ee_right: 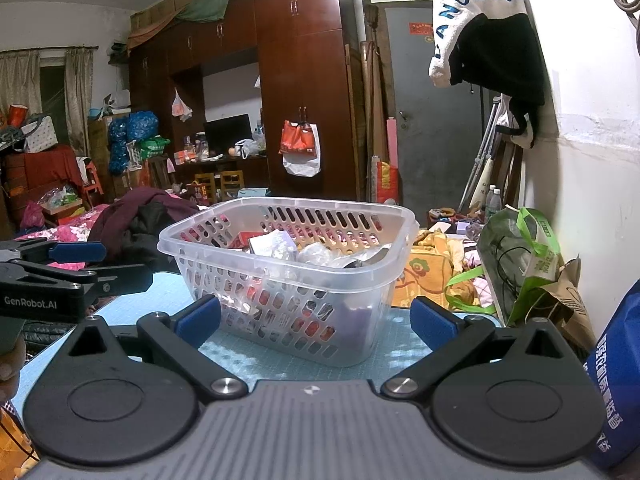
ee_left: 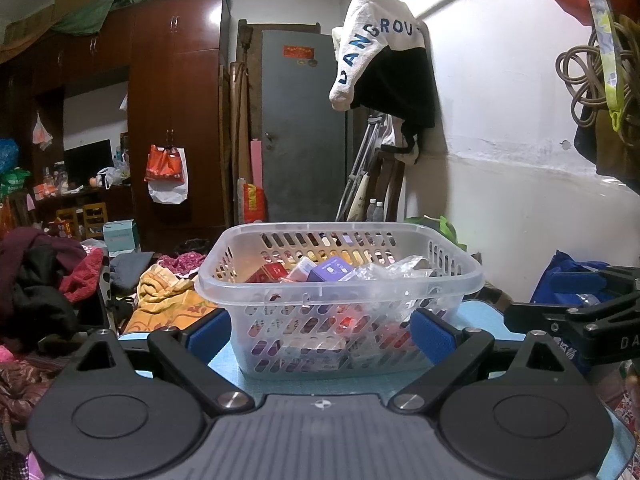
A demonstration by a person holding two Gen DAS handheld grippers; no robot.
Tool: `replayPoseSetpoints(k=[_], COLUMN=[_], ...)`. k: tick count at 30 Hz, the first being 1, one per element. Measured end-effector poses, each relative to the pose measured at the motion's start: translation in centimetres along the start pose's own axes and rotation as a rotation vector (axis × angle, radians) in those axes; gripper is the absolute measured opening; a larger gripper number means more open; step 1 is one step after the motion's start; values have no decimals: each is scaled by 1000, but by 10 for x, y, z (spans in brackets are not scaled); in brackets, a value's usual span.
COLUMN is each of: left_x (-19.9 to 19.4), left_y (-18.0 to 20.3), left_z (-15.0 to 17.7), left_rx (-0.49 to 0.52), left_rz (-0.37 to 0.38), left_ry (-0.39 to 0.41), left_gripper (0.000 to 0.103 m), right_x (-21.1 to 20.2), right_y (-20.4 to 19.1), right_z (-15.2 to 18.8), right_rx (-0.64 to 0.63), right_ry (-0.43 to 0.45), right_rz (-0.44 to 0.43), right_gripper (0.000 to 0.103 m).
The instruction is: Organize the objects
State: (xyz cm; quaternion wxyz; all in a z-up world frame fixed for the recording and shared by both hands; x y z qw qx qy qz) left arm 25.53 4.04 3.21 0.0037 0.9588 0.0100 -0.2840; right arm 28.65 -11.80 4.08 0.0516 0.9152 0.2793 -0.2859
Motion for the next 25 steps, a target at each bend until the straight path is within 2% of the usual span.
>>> replayPoseSetpoints(k=[17,21,25], left_x=[13,18,18], left_y=[13,19,20], left_z=[-6,-10,-11], left_rx=[11,1,13], left_rz=[11,56,20], left_ry=[-7,-3,17], left_gripper=[98,98,98], right_x=[-1,-2,-3], right_y=[4,7,9], right_z=[2,3,4], right_rx=[3,2,7], right_ry=[-3,-3,-1], right_rz=[6,9,13], right_gripper=[103,103,103])
Point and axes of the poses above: each gripper's, at about its wrist camera, not at the fingertips, and x roughly the way its jaws point, y to its right, z to its underside, the point moved 10 cm from there along x, roughly the way its jaws point, and after that the axes turned 13 degrees about -y, right-handed, at the moved point
